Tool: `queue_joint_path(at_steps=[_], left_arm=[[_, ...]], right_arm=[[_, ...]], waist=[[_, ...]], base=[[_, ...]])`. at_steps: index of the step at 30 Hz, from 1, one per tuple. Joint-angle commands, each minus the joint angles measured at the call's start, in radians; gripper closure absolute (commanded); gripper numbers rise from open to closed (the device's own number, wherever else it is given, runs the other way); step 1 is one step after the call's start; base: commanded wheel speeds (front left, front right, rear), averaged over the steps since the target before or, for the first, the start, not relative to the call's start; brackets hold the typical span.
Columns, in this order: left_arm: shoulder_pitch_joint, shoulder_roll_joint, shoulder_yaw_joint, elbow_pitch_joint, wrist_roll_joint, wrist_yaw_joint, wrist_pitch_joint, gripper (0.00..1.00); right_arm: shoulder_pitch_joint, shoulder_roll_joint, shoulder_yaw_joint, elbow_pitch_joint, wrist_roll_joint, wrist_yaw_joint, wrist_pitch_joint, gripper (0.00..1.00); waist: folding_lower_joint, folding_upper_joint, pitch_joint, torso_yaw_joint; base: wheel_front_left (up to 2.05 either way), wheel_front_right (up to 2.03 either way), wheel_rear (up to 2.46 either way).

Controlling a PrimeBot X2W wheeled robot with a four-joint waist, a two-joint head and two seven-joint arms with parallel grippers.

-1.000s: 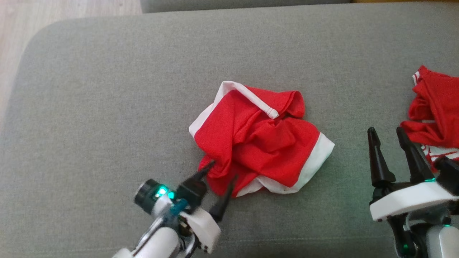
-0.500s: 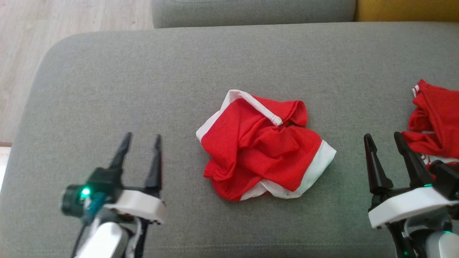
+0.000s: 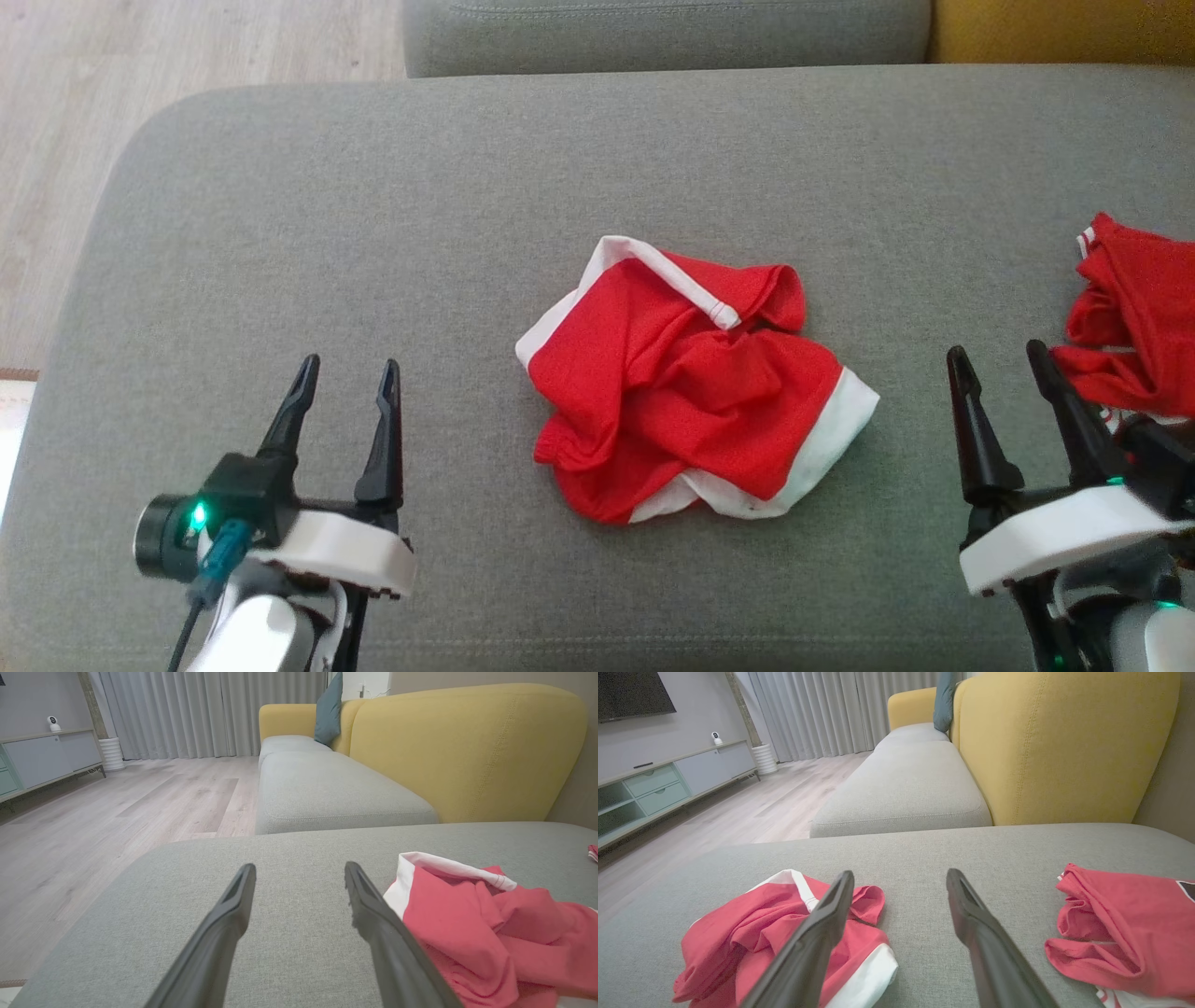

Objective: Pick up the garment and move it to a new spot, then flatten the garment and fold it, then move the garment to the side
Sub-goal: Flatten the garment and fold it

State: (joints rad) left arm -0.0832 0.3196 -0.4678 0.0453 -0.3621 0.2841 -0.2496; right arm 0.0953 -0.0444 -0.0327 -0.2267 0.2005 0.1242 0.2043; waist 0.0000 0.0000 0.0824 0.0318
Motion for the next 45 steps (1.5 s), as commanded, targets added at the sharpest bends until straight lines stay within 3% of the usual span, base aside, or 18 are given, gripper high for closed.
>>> queue_joint_path(at_steps=[1, 9, 17, 25, 27, 28, 34, 45], left_arm=[[-0.032, 0.019, 0.050, -0.034, 0.007, 0.001, -0.012, 0.00], [-0.074, 0.005, 0.048, -0.048, 0.023, -0.017, -0.012, 0.00], [-0.142, -0.039, 0.044, -0.037, 0.043, -0.049, -0.012, 0.00], [-0.170, -0.084, 0.058, -0.022, 0.067, -0.080, -0.012, 0.00], [-0.171, -0.089, 0.065, -0.018, 0.073, -0.088, -0.012, 0.00], [-0.170, -0.091, 0.069, -0.016, 0.077, -0.091, -0.012, 0.00], [-0.161, -0.099, 0.093, -0.009, 0.097, -0.102, -0.012, 0.00], [-0.161, -0.114, 0.112, -0.009, 0.122, -0.126, -0.012, 0.00]], right_arm=[[-0.019, -0.006, 0.023, -0.044, -0.007, 0.007, 0.007, 0.00], [-0.117, -0.045, 0.102, 0.036, -0.012, 0.007, 0.075, 0.00], [-0.350, -0.107, 0.264, 0.227, 0.011, 0.007, 0.175, 0.00], [-0.487, -0.155, 0.317, 0.413, -0.012, 0.007, 0.240, 0.00], [-0.502, -0.161, 0.317, 0.432, -0.015, 0.007, 0.239, 0.72], [-0.508, -0.164, 0.312, 0.437, -0.022, 0.007, 0.232, 1.00], [-0.494, -0.167, 0.254, 0.400, -0.018, 0.007, 0.186, 1.00], [-0.423, -0.228, 0.035, 0.332, -0.032, 0.007, 0.194, 1.00]], waist=[[0.0000, 0.0000, 0.001, 0.001], [0.0000, 0.0000, 0.058, 0.040], [0.0000, 0.0000, 0.138, 0.115], [0.0000, 0.0000, 0.172, 0.161], [0.0000, 0.0000, 0.175, 0.162], [0.0000, 0.0000, 0.176, 0.161], [0.0000, 0.0000, 0.171, 0.143], [0.0000, 0.0000, 0.182, 0.106]], base=[[0.00, 0.00, 0.00], [0.00, 0.00, 0.00], [0.00, 0.00, 0.00], [0.00, 0.00, 0.00], [0.00, 0.00, 0.00], [0.00, 0.00, 0.00], [0.00, 0.00, 0.00], [0.00, 0.00, 0.00]])
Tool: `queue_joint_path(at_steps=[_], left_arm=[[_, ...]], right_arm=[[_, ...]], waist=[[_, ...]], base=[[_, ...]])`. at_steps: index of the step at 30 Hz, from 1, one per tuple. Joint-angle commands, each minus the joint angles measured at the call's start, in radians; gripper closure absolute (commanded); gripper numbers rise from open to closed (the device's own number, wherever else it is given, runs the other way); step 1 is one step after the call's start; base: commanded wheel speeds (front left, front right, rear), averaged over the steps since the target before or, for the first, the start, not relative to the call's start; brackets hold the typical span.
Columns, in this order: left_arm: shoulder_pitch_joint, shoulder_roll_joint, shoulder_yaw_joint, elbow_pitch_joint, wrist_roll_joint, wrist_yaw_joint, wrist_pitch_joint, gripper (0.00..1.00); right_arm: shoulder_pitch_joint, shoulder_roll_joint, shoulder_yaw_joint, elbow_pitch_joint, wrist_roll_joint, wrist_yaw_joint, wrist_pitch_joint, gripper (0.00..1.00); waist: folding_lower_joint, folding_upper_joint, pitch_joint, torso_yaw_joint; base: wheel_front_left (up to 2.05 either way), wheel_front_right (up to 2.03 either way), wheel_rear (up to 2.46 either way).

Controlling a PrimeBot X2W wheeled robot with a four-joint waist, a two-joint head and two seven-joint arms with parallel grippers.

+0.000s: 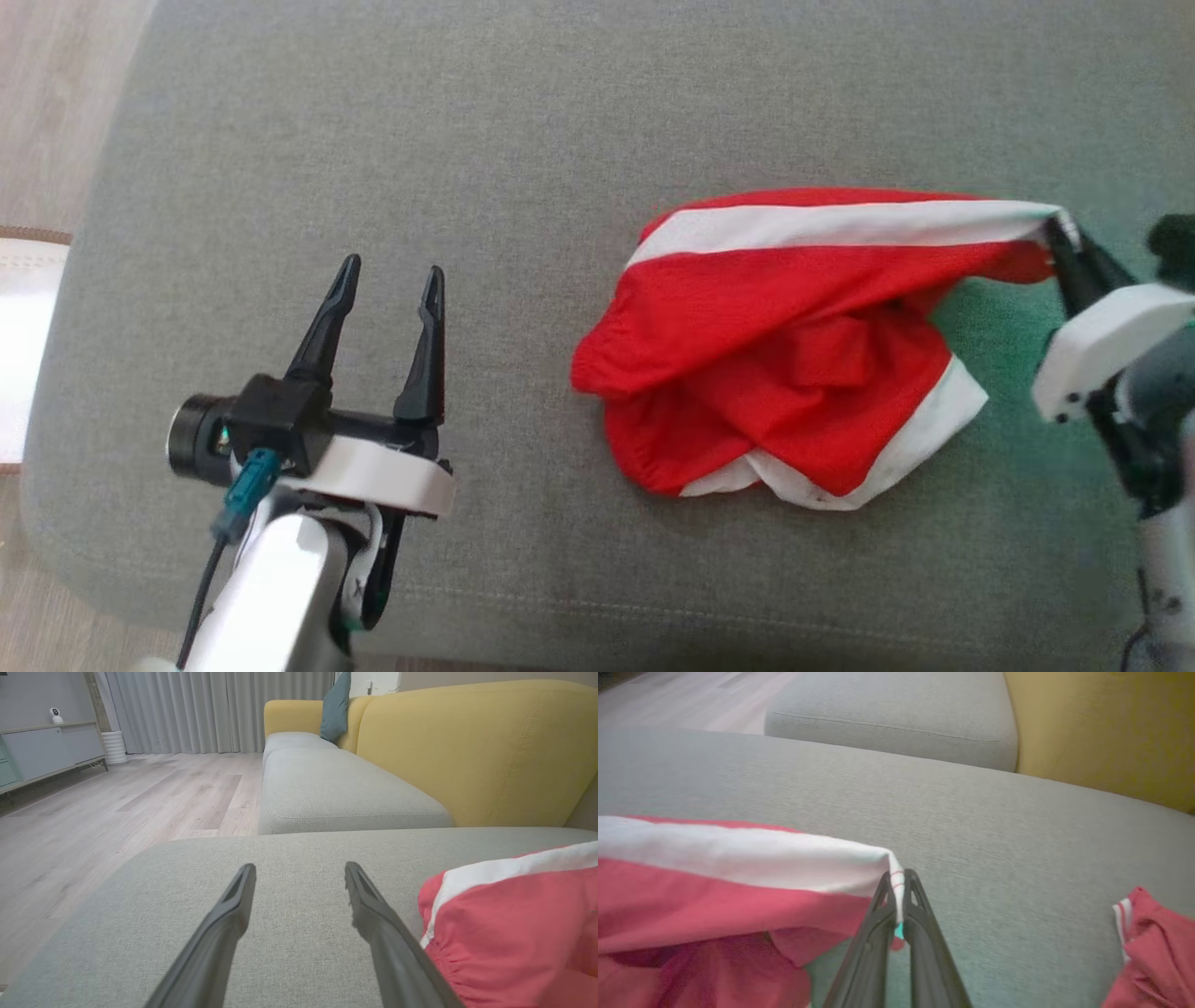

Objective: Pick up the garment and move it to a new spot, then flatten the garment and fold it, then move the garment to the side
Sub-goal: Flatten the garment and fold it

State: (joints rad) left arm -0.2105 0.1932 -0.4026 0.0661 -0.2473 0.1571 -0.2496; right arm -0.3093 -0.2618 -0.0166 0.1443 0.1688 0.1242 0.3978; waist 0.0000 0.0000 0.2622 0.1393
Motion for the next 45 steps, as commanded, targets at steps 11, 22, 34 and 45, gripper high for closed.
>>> queue_joint_path(at_steps=[11, 22, 34, 45], left_arm=[[-0.049, 0.001, 0.060, -0.012, 0.025, -0.026, -0.012, 0.00], [-0.009, 0.004, 0.084, 0.002, 0.031, -0.026, -0.012, 0.00], [0.066, 0.037, 0.109, -0.010, 0.016, -0.005, 0.004, 0.00], [0.104, 0.057, 0.108, -0.040, 0.005, 0.007, 0.052, 0.00]], right_arm=[[-0.099, -0.031, -0.070, 0.203, 0.030, 0.007, -0.071, 0.93], [-0.048, 0.047, -0.061, 0.241, 0.038, 0.007, -0.325, 0.00], [0.178, 0.144, -0.056, -0.144, -0.001, 0.007, -0.404, 0.00], [0.321, 0.196, -0.026, -0.321, 0.003, 0.007, -0.339, 0.00]], waist=[[0.0000, 0.0000, 0.035, 0.005], [0.0000, 0.0000, -0.015, -0.030], [0.0000, 0.0000, -0.101, -0.081], [0.0000, 0.0000, -0.130, -0.099]], base=[[0.00, 0.00, 0.00], [0.00, 0.00, 0.00], [0.00, 0.00, 0.00], [0.00, 0.00, 0.00]])
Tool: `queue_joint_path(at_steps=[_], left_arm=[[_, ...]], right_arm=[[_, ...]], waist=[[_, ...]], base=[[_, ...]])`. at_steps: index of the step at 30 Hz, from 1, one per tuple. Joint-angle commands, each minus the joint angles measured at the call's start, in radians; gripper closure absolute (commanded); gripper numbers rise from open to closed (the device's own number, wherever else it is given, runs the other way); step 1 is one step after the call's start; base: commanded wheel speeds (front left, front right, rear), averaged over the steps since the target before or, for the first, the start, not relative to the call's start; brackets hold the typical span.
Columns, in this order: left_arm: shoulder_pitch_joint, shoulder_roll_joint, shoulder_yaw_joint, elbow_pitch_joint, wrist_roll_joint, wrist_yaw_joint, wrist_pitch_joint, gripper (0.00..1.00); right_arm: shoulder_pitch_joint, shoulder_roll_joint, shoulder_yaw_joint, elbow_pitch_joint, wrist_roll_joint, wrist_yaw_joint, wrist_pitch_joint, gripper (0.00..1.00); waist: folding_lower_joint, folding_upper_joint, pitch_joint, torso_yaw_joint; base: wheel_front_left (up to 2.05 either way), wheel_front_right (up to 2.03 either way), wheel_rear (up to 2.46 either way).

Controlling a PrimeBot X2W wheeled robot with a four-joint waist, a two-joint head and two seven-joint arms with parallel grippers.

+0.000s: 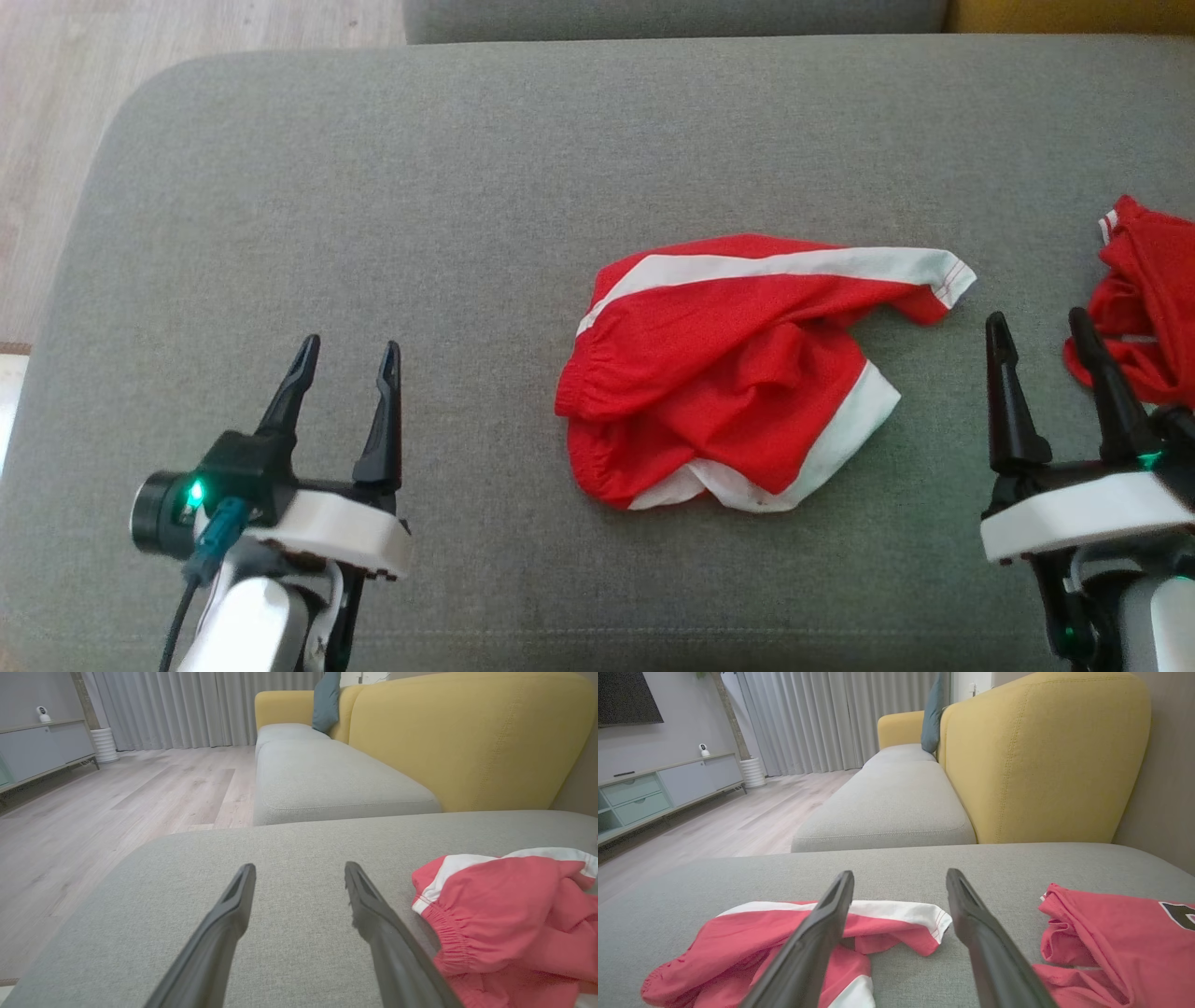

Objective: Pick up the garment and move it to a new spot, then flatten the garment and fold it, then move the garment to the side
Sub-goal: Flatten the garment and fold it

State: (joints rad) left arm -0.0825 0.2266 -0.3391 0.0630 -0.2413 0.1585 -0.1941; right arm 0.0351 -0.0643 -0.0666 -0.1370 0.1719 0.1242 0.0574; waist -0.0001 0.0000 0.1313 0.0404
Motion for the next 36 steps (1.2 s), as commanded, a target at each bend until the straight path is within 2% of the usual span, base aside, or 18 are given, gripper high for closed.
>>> queue_joint_path(at_steps=[1, 12, 16, 19, 22, 29, 36], left_arm=[[-0.024, 0.024, 0.045, -0.040, -0.002, 0.006, -0.001, 0.00], [-0.033, 0.028, 0.032, -0.050, -0.003, 0.011, 0.006, 0.00], [-0.054, 0.026, 0.010, -0.050, 0.006, 0.000, 0.012, 0.00], [-0.099, 0.009, -0.032, -0.044, 0.004, -0.035, 0.035, 0.00], [-0.166, -0.025, -0.087, -0.014, -0.012, -0.089, 0.082, 0.00], [-0.317, -0.115, -0.201, 0.137, -0.074, -0.212, 0.232, 0.00], [-0.394, -0.139, -0.253, 0.295, -0.108, -0.249, 0.311, 0.00]], right_arm=[[-0.021, 0.000, 0.023, -0.044, 0.002, 0.007, 0.004, 0.00], [-0.018, 0.009, 0.023, -0.063, 0.000, 0.007, 0.026, 0.00], [-0.022, 0.010, 0.025, -0.071, 0.001, 0.007, 0.031, 0.00], [-0.026, 0.011, 0.028, -0.076, 0.001, 0.007, 0.036, 0.00], [-0.034, 0.012, 0.035, -0.080, 0.003, 0.007, 0.041, 0.00], [-0.059, 0.013, 0.062, -0.067, 0.012, 0.007, 0.046, 0.00], [-0.065, 0.014, 0.067, -0.048, 0.033, 0.007, 0.040, 0.00]], waist=[[0.0001, 0.0000, 0.001, -0.001], [0.0001, 0.0000, 0.012, -0.001], [0.0001, 0.0000, 0.023, 0.001], [0.0001, 0.0000, 0.042, 0.002], [0.0001, 0.0000, 0.064, -0.002], [0.0001, 0.0000, 0.107, -0.036], [0.0001, 0.0000, 0.128, -0.069]], base=[[0.00, 0.00, 0.00], [0.00, 0.00, 0.00], [0.00, 0.00, 0.00], [0.00, 0.00, 0.00], [0.00, 0.00, 0.00], [0.00, 0.00, 0.00], [0.00, 0.00, 0.00]])
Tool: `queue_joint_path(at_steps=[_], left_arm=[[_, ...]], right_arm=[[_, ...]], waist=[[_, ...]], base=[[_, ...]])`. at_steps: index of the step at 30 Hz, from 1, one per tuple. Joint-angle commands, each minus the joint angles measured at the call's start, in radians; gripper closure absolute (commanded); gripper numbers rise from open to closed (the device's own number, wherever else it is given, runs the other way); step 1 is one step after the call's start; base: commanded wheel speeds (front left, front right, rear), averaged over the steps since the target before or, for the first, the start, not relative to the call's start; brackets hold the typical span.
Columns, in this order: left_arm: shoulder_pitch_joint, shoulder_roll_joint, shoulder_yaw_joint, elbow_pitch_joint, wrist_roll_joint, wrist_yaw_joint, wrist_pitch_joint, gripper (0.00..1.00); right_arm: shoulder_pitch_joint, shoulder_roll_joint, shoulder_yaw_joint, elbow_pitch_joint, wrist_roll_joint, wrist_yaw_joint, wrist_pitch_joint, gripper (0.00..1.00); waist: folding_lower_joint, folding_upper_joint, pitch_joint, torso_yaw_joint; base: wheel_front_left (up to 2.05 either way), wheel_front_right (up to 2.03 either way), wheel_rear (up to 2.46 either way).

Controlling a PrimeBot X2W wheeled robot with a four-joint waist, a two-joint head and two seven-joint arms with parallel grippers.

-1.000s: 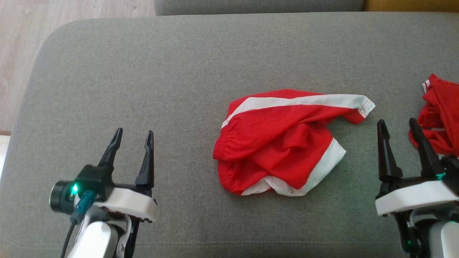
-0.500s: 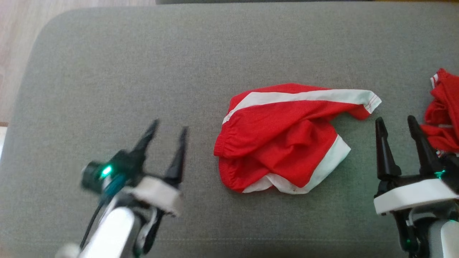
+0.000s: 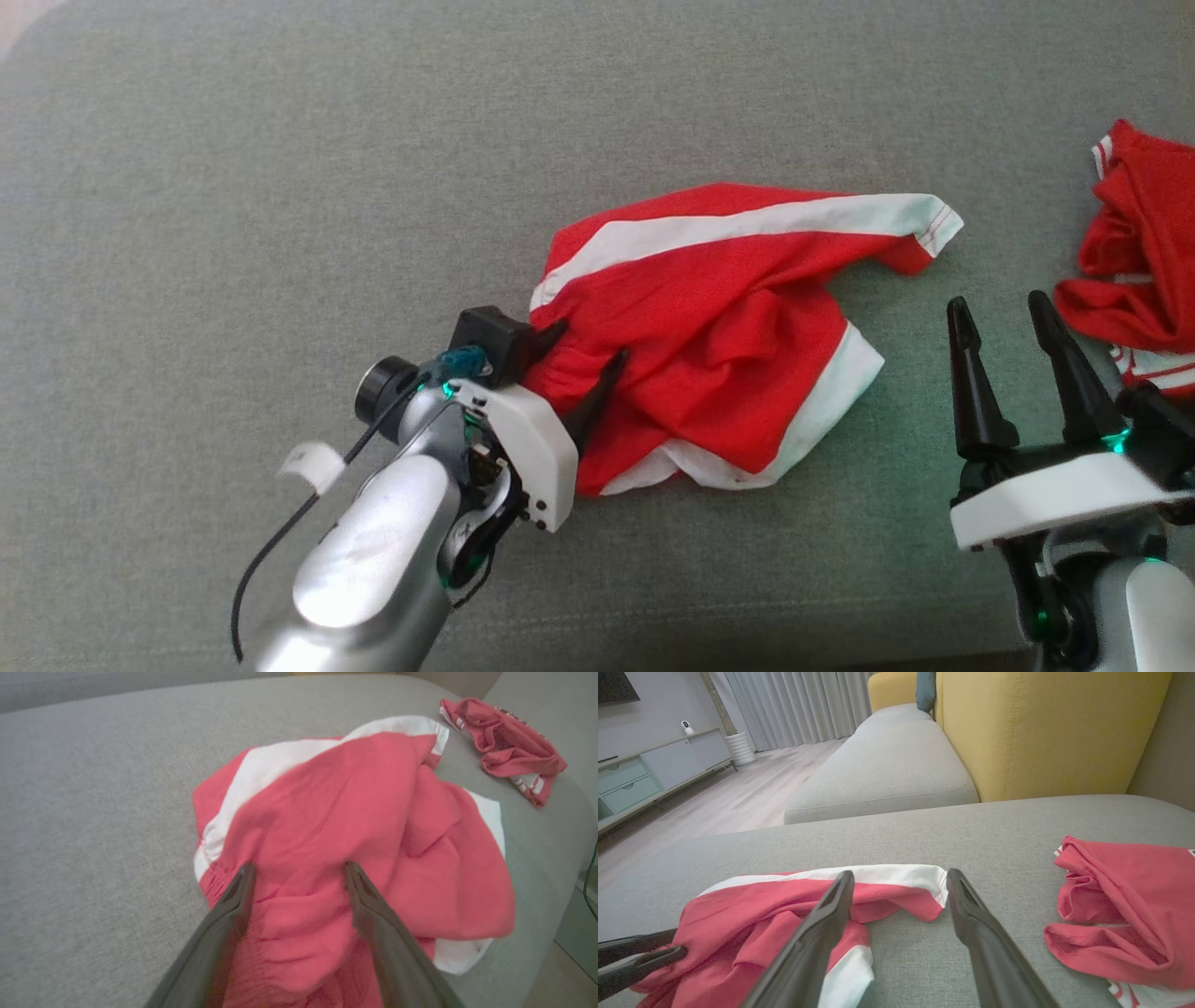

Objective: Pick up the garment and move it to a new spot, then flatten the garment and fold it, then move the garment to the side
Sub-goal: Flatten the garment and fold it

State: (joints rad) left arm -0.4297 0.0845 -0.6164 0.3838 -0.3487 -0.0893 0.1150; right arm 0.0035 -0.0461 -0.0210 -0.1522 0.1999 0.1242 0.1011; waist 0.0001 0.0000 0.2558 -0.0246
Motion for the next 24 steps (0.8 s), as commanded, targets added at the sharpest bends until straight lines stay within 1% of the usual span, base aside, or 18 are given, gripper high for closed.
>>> queue_joint_path(at_steps=[1, 2, 3, 4, 9, 12, 14, 18, 22, 24], left_arm=[[-0.054, 0.003, 0.021, -0.011, 0.000, -0.003, 0.005, 0.00], [-0.061, 0.003, 0.016, 0.001, 0.004, -0.004, 0.005, 0.29], [-0.067, 0.005, 0.011, 0.010, 0.008, -0.006, 0.003, 0.89], [-0.072, 0.007, 0.005, 0.016, 0.013, -0.007, -0.001, 1.00], [-0.083, 0.028, -0.026, 0.010, 0.063, -0.002, -0.038, 1.00], [-0.074, 0.051, -0.071, -0.017, 0.125, 0.011, -0.059, 1.00], [-0.059, 0.066, -0.110, -0.032, 0.166, 0.016, -0.054, 1.00], [-0.032, 0.087, -0.196, -0.034, 0.236, 0.012, -0.036, 1.00], [-0.022, 0.092, -0.268, -0.002, 0.284, 0.002, -0.009, 1.00], [-0.018, 0.089, -0.290, 0.017, 0.291, -0.002, -0.008, 1.00]], right_arm=[[-0.033, -0.004, 0.020, -0.031, 0.007, 0.007, -0.004, 0.00], [-0.033, -0.004, 0.019, -0.030, 0.009, 0.007, -0.005, 0.00], [-0.033, -0.004, 0.018, -0.028, 0.012, 0.007, -0.006, 0.00], [-0.033, -0.004, 0.018, -0.027, 0.015, 0.007, -0.007, 0.00], [-0.030, -0.004, 0.013, -0.022, 0.031, 0.007, -0.008, 0.00], [-0.025, -0.004, 0.005, -0.020, 0.037, 0.007, -0.006, 0.00], [-0.021, -0.004, -0.001, -0.020, 0.039, 0.007, -0.003, 0.00], [-0.015, -0.004, -0.006, -0.024, 0.043, 0.007, 0.006, 0.00], [-0.012, -0.004, -0.010, -0.025, 0.050, 0.007, 0.014, 0.00], [-0.011, -0.004, -0.009, -0.026, 0.052, 0.007, 0.017, 0.00]], waist=[[-0.0001, 0.0000, 0.005, -0.007], [-0.0001, 0.0000, 0.006, -0.009], [-0.0001, 0.0000, 0.006, -0.010], [-0.0001, 0.0000, 0.005, -0.011], [-0.0001, 0.0000, 0.001, -0.008], [-0.0001, 0.0000, -0.007, 0.002], [-0.0001, 0.0000, -0.013, 0.011], [-0.0001, 0.0000, -0.022, 0.024], [-0.0001, 0.0000, -0.030, 0.033], [-0.0001, 0.0000, -0.034, 0.034]], base=[[0.00, 0.00, 0.00], [0.00, 0.00, 0.00], [0.00, 0.00, 0.00], [0.00, 0.00, 0.00], [0.00, 0.00, 0.00], [0.00, 0.00, 0.00], [0.00, 0.00, 0.00], [0.00, 0.00, 0.00], [0.00, 0.00, 0.00], [0.00, 0.00, 0.00]])
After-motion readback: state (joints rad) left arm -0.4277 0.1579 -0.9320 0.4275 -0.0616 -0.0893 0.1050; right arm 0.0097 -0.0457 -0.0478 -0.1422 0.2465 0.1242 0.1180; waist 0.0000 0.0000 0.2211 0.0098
